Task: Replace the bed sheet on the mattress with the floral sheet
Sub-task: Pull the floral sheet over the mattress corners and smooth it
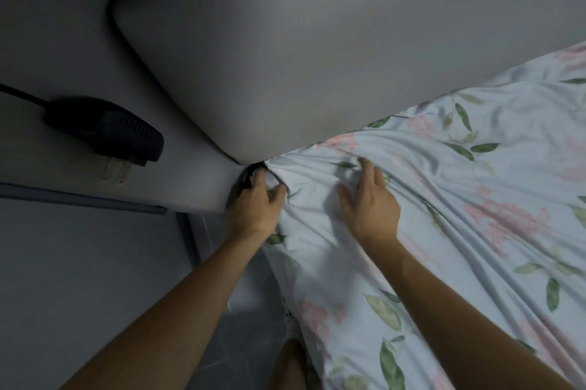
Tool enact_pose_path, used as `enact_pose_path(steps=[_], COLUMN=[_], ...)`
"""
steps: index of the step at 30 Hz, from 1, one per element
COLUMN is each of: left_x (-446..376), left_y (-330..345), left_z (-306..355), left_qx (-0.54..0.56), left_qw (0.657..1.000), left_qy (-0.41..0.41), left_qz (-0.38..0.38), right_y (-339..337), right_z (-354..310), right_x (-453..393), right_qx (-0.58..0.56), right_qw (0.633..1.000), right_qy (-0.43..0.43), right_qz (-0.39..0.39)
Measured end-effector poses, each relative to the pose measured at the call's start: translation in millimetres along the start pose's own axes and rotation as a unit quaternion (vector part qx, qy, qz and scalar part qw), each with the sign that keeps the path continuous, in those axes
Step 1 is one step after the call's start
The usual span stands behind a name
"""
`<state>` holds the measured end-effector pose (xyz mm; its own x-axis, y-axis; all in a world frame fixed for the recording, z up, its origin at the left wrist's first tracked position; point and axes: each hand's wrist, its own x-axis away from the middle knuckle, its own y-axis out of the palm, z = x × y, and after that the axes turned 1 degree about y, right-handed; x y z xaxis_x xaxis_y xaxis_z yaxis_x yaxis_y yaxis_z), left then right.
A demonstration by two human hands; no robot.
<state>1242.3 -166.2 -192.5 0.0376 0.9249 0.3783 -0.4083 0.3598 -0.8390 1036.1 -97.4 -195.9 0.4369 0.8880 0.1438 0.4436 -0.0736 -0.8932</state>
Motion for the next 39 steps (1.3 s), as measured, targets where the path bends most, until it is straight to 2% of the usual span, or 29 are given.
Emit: enact_pose_path(steps=[3, 5, 7, 10, 13, 18, 22, 24, 27, 30, 32, 34, 35, 37, 39], left_x=[-18.1, -19.4, -16.4, -3.2, 12.2, 5.7, -17.3, -19.7, -14.1, -2.9, 7.5, 26.0, 38.3, 67.8, 99.7], left_y=[4.8, 5.0, 6.8, 12.5, 16.0, 29.0, 31.9, 30.8, 27.4, 26.4, 23.6, 18.2, 16.1, 14.8, 22.3], left_z=[-3.4, -8.4, -14.8, -14.3, -0.4, -3.3, -10.2, -8.9, -6.9, -1.6, 4.7, 5.8, 4.5, 2.2, -3.0], left_qx=[0.042, 0.012, 0.028, 0.09, 0.143, 0.174, 0.175, 0.18, 0.191, 0.206, 0.19, 0.086, 0.027, -0.029, -0.039], left_qw=[0.998, 0.998, 0.994, 0.982, 0.971, 0.976, 0.976, 0.97, 0.947, 0.942, 0.96, 0.984, 0.985, 0.972, 0.947], left_qy=[-0.041, -0.044, -0.072, -0.115, -0.14, -0.062, -0.063, -0.089, -0.178, -0.196, -0.135, -0.013, 0.059, 0.192, 0.316], left_qz=[0.026, 0.052, 0.075, 0.121, 0.133, 0.115, 0.111, 0.134, 0.188, 0.18, 0.154, 0.154, 0.16, 0.132, 0.051], right_y=[-4.3, -2.5, 0.7, 7.5, 8.5, -1.5, 2.0, 7.3, 14.1, 8.5, -2.6, -11.4, -14.5, -17.3, -19.6], right_z=[10.7, 12.6, 9.1, -2.5, -7.2, 7.4, 11.8, 14.5, 6.1, -1.8, 5.2, 18.0, 25.4, 41.2, 59.3], right_x=[-30.1, -42.1, -46.9, -37.5, -20.8, -11.4, -1.9, -11.1, -28.3, -30.1, -18.0, 6.0, 22.5, 64.4, 113.8], right_qx=[0.035, 0.063, 0.064, 0.014, -0.055, -0.068, -0.032, -0.018, -0.002, -0.071, -0.137, -0.137, -0.12, -0.079, -0.035], right_qw=[0.998, 0.997, 0.998, 0.999, 0.993, 0.994, 0.999, 0.999, 1.0, 0.996, 0.989, 0.987, 0.99, 0.996, 0.999], right_qy=[0.036, 0.021, 0.001, -0.052, -0.1, -0.061, -0.043, -0.021, -0.001, -0.023, -0.053, -0.069, -0.06, -0.025, -0.001], right_qz=[-0.029, -0.033, -0.024, -0.001, 0.005, 0.059, 0.007, 0.016, 0.019, 0.038, 0.028, 0.037, 0.044, 0.037, 0.014])
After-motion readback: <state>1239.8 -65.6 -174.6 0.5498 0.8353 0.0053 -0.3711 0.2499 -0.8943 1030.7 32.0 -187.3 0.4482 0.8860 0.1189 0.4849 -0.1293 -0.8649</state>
